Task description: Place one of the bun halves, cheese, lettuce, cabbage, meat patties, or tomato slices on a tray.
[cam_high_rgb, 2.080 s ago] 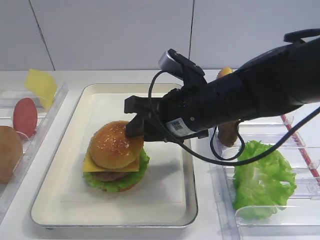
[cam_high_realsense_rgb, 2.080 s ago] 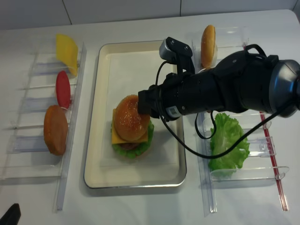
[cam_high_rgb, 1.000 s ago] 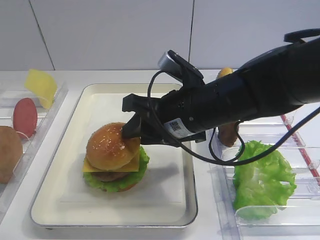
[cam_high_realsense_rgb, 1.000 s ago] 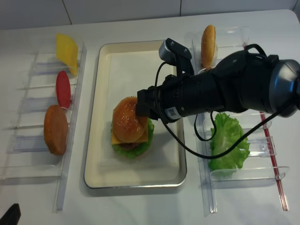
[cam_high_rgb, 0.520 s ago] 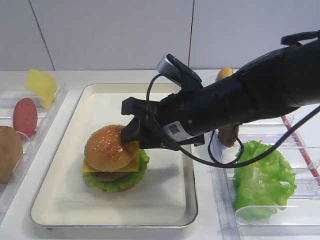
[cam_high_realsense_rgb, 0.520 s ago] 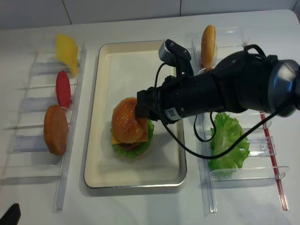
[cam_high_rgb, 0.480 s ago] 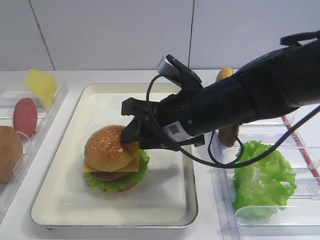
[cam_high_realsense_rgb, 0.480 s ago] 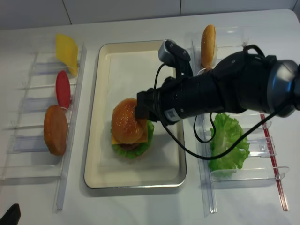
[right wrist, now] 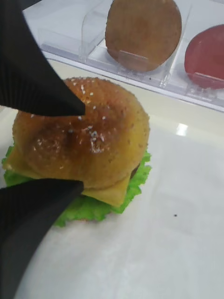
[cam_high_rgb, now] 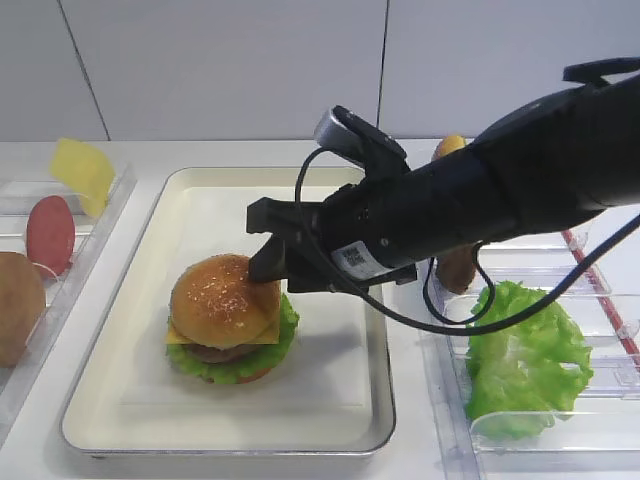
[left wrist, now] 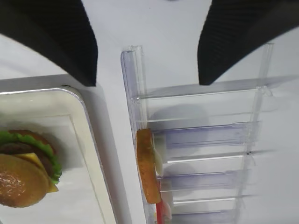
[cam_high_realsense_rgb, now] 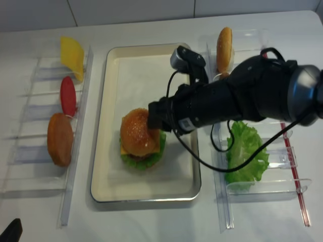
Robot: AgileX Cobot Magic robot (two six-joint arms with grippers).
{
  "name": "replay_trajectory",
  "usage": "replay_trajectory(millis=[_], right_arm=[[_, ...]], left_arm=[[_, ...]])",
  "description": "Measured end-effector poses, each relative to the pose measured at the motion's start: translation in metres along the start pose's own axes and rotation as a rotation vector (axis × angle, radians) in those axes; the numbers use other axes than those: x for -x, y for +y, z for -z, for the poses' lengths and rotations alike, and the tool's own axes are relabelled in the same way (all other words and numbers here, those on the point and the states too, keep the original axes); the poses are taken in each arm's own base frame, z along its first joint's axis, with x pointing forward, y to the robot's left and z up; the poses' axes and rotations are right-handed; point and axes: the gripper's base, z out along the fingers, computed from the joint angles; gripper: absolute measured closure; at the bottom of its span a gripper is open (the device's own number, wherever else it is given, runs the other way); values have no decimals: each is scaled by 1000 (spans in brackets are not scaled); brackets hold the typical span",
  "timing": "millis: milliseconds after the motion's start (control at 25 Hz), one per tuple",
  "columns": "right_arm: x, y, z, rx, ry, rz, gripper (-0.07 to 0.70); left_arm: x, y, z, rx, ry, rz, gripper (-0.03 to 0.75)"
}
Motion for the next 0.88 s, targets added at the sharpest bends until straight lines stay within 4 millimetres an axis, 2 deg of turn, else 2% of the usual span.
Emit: replay_trajectory(millis=[200, 560, 720, 880], right_arm=[[13, 18, 17, -10, -13, 88, 270], [32, 43, 53, -231, 282, 202, 270], [43, 55, 73, -318, 349, 222, 270], [46, 57, 89, -417, 396, 222, 270]], left_arm=[[0, 0, 0, 0, 0, 0, 267], [0, 0, 0, 0, 0, 0, 267], [0, 0, 0, 0, 0, 0, 267], [0, 0, 0, 0, 0, 0, 267]])
